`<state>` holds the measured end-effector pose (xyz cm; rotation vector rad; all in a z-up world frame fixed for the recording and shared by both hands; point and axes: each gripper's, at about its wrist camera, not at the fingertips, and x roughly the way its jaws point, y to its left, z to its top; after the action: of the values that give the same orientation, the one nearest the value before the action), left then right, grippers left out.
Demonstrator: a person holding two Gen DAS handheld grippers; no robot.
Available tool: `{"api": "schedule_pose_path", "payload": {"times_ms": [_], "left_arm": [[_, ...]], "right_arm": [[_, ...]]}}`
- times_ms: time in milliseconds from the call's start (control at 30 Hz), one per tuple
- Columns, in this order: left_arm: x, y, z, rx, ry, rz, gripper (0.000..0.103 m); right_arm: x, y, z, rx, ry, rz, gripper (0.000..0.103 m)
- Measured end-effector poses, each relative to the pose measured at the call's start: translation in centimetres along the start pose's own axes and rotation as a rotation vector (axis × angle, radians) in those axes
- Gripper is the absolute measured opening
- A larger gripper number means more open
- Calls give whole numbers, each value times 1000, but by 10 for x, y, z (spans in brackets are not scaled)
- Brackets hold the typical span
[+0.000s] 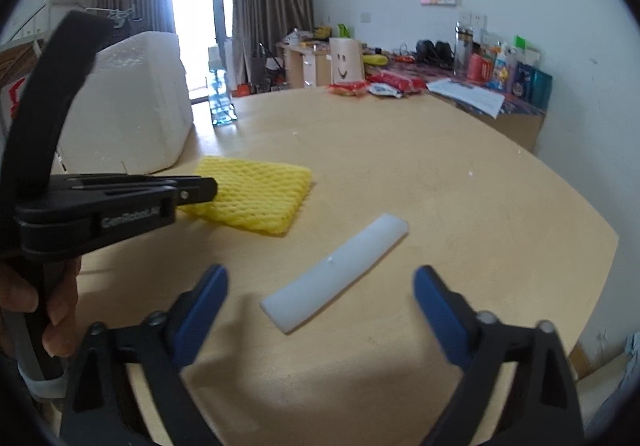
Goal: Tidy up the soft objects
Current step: 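Close the left tool on the yellow mesh sponge while the right tool approaches the white foam strip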
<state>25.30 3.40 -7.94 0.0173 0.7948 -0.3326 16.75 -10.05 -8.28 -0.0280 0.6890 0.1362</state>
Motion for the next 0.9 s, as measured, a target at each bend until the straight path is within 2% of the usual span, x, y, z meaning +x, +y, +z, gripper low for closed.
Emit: {"api": "schedule_pose_path", "payload": {"times_ms": [200,367,400,467,600,667,700,900], "left_arm": [[-12,4,2,5,-47,-6,10],[-14,16,3,-21,-44,-9,13],[-12,18,3,-27,-36,-6,16],[-12,22,1,-35,-26,-3,34],[-13,23,2,-33,-33,0,37],[-16,24,1,-33,-43,2,55],[-16,24,1,-33,-47,5,59],[-10,26,-1,-58,-16,-44,66]], "right_arm": [[10,-5,1,37,73,-5,75],[12,-2,1,14,77,-13,65],[12,-2,1,12,76,-10,62],[12,-1,1,5,74,-3,54],[9,-4,1,4,70,32,45],[7,-9,0,6,68,56,42],[6,-13,-1,11,71,69,40],[-11,-27,-3,3,51,72,40]]}}
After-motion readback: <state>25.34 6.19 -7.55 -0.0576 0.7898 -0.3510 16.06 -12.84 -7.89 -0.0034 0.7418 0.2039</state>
